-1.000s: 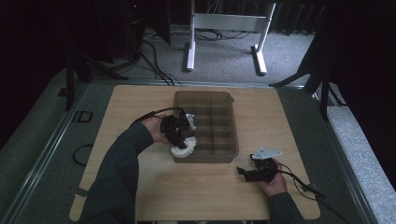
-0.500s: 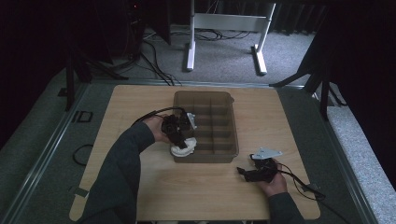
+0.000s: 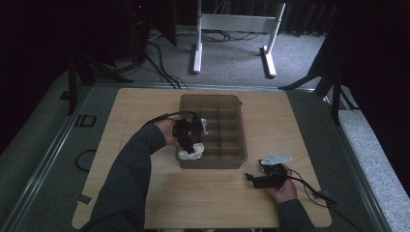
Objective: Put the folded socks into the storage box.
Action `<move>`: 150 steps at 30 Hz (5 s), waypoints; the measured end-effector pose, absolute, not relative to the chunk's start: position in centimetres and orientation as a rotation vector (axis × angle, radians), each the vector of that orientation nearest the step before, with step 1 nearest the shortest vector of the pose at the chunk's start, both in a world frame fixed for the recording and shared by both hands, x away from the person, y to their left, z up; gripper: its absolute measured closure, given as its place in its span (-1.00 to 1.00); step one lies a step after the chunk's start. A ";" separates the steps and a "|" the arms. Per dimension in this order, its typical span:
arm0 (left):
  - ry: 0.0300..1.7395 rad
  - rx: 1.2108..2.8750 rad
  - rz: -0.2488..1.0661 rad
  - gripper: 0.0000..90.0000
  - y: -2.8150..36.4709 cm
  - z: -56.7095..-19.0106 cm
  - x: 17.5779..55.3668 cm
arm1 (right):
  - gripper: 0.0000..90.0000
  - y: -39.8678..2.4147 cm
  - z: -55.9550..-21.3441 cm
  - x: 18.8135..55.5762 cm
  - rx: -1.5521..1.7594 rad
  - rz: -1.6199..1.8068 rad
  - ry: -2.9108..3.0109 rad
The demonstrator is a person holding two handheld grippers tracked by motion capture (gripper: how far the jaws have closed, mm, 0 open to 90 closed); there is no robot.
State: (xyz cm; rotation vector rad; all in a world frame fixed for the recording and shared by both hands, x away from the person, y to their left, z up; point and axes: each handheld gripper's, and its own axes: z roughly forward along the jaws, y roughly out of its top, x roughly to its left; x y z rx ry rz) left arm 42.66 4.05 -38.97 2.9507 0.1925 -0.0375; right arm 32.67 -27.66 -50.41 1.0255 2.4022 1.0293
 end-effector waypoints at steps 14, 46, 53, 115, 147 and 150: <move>0.190 3.005 -0.051 0.63 3.2 -40.1 42.7 | -0.59 -27.7 -50.4 32.7 1.025 1.029 2.403; 0.232 3.080 -0.087 0.64 2.2 -42.7 42.8 | -0.59 -27.7 -50.4 32.7 1.025 1.029 2.403; 0.269 3.080 -0.103 0.56 2.4 -42.5 42.8 | -0.59 -27.7 -50.4 32.7 1.024 1.029 2.403; 0.232 3.000 0.025 1.00 2.3 -40.9 42.4 | -0.59 -27.7 -50.4 32.7 1.023 1.030 2.403; 0.269 3.011 -0.017 1.00 1.9 -43.2 42.5 | -0.59 -27.7 -50.4 32.7 1.023 1.029 2.403; 0.269 3.038 -0.016 1.00 1.5 -43.7 42.5 | -0.59 -27.7 -50.4 32.7 1.023 1.029 2.403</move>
